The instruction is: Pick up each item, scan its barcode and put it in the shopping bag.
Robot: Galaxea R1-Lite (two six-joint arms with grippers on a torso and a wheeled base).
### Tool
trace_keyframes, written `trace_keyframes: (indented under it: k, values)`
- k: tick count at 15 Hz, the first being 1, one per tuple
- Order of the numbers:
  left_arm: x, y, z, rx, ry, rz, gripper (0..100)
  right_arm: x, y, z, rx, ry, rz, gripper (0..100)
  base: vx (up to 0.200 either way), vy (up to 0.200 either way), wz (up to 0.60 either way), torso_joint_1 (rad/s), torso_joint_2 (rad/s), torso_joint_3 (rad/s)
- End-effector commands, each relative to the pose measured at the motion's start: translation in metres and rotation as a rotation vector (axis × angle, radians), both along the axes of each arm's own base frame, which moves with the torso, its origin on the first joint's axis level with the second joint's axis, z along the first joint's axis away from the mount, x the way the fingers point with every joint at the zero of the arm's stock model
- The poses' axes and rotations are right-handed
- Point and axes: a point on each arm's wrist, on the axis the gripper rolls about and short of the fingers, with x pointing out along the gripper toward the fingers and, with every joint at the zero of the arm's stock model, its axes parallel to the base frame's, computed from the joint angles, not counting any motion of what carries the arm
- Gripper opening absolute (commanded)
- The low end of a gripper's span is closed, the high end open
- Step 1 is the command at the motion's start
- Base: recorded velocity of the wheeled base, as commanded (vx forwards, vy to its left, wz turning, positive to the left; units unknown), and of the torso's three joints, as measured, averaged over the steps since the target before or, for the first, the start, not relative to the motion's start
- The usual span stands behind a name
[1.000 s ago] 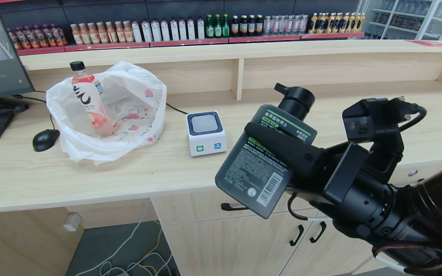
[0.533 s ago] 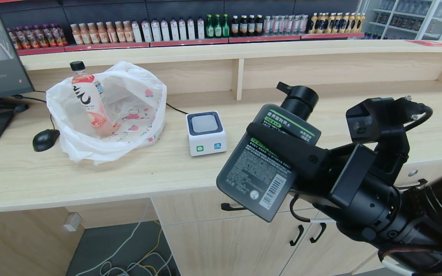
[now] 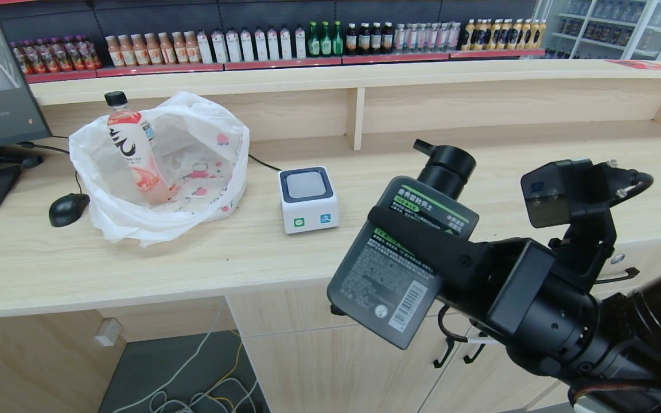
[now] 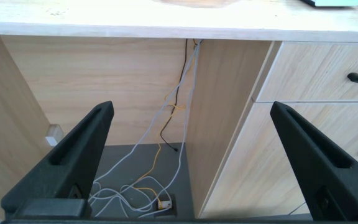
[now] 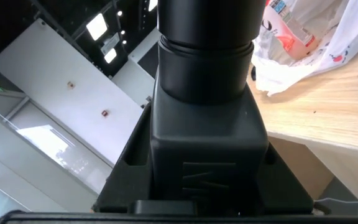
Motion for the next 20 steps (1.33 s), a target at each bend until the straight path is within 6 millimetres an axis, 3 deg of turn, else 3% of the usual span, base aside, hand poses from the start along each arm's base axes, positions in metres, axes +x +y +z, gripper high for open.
trace_keyframes:
  k: [1, 7, 10, 15, 18, 20]
  values:
    - [0.0, 0.0, 0.0, 0.0, 0.0, -0.002, 100, -0.004, -0.002, -0.001, -0.015, -0.022, -0.004, 0, 0.0, 0.0, 0.0, 0.0, 0.0, 0.0]
    - [0.0, 0.0, 0.0, 0.0, 0.0, 0.0, 100, -0.011, -0.011, 0.001, -0.117, -0.252, -0.114, 0, 0.0, 0.0, 0.0, 0.0, 0.0, 0.0]
    - [0.0, 0.0, 0.0, 0.0, 0.0, 0.0, 100, -0.013, -0.023, -0.003, -0.226, -0.409, -0.259, 0, 0.0, 0.0, 0.0, 0.0, 0.0, 0.0]
    - [0.0, 0.0, 0.0, 0.0, 0.0, 0.0, 100, -0.01, -0.04, -0.016, -0.444, -0.437, -0.696, 0, 0.0, 0.0, 0.0, 0.0, 0.0, 0.0]
    - [0.0, 0.0, 0.0, 0.005, 0.0, -0.002, 100, -0.011, -0.054, -0.022, -0.542, -0.455, -0.808, 0, 0.0, 0.0, 0.0, 0.0, 0.0, 0.0]
    - [0.0, 0.0, 0.0, 0.008, 0.0, -0.002, 100, -0.012, -0.057, -0.015, -0.529, -0.461, -0.854, 0, 0.0, 0.0, 0.0, 0.0, 0.0, 0.0]
